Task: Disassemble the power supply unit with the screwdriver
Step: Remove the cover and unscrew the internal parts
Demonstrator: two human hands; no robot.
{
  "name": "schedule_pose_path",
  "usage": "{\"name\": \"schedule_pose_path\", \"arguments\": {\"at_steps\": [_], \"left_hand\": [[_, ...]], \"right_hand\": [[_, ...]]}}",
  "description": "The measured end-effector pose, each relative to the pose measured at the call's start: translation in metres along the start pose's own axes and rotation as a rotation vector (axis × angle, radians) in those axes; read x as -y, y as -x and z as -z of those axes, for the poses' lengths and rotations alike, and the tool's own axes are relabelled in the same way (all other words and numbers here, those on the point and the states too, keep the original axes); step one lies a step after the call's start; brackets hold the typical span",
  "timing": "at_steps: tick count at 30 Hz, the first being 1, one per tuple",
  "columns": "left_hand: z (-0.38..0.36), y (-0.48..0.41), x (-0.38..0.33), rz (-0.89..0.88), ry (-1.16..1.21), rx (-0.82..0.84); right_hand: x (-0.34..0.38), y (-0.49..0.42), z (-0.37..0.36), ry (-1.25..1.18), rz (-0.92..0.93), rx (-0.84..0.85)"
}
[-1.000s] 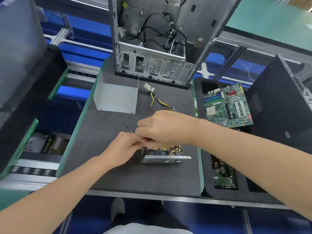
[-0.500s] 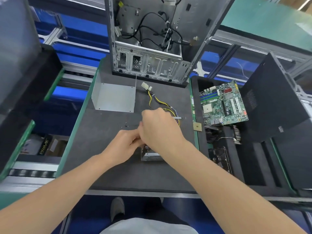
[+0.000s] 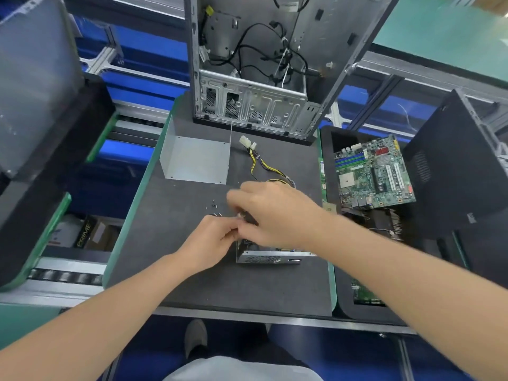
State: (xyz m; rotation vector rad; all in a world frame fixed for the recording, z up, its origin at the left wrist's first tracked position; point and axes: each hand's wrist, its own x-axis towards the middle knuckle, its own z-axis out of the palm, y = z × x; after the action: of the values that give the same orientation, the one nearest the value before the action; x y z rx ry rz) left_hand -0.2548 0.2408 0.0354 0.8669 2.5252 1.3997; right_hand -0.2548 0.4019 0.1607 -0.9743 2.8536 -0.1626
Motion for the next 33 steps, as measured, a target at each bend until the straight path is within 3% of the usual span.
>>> {"name": "schedule_pose_path", "arguments": {"at_steps": [2, 4, 8, 12, 17, 20, 22, 25, 28, 30, 33], "left_hand": [[-0.001, 0.001, -0.008, -0.097, -0.015, -0.062], [-0.003, 0.0, -0.013, -0.155, -0.046, -0.088], [-0.007, -0.004, -0.002, -0.025, -0.018, 0.002], [-0.004, -0.005, 0.008, 0.08, -0.007, 0.08], [-0.003, -0.002, 0.012, 0.148, -0.023, 0.073], [-0.004, -0.002, 0.009, 0.155, -0.044, 0.004], [-0.007, -0.003, 0.012, 0.127, -0.085, -0.009], [-0.011, -0.002, 0.012, 0.078, -0.063, -0.018], [-0.01, 0.0, 0.003, 0.051, -0.027, -0.028], [-0.009, 0.0, 0.0, 0.049, -0.004, -0.001], [-0.006, 0.002, 0.004, 0.092, 0.046, 0.024]], "right_hand": [[0.015, 0.001, -0.009, -0.007, -0.323, -0.154], [0.026, -0.005, -0.015, 0.072, -0.543, -0.18], [0.024, -0.015, -0.02, 0.173, -0.601, -0.035], [0.014, -0.02, -0.016, 0.352, -0.277, 0.025], [-0.006, -0.017, -0.005, 0.568, 0.413, 0.128], [-0.011, -0.013, -0.003, 0.604, 0.514, 0.061], [-0.005, -0.007, -0.005, 0.462, 0.355, -0.025], [0.01, -0.004, -0.01, 0.172, -0.175, -0.175], [0.019, -0.005, -0.021, 0.124, -0.583, -0.213], [0.019, -0.006, -0.027, 0.081, -0.643, -0.196], [0.015, -0.013, -0.024, 0.068, -0.49, -0.099]]}}
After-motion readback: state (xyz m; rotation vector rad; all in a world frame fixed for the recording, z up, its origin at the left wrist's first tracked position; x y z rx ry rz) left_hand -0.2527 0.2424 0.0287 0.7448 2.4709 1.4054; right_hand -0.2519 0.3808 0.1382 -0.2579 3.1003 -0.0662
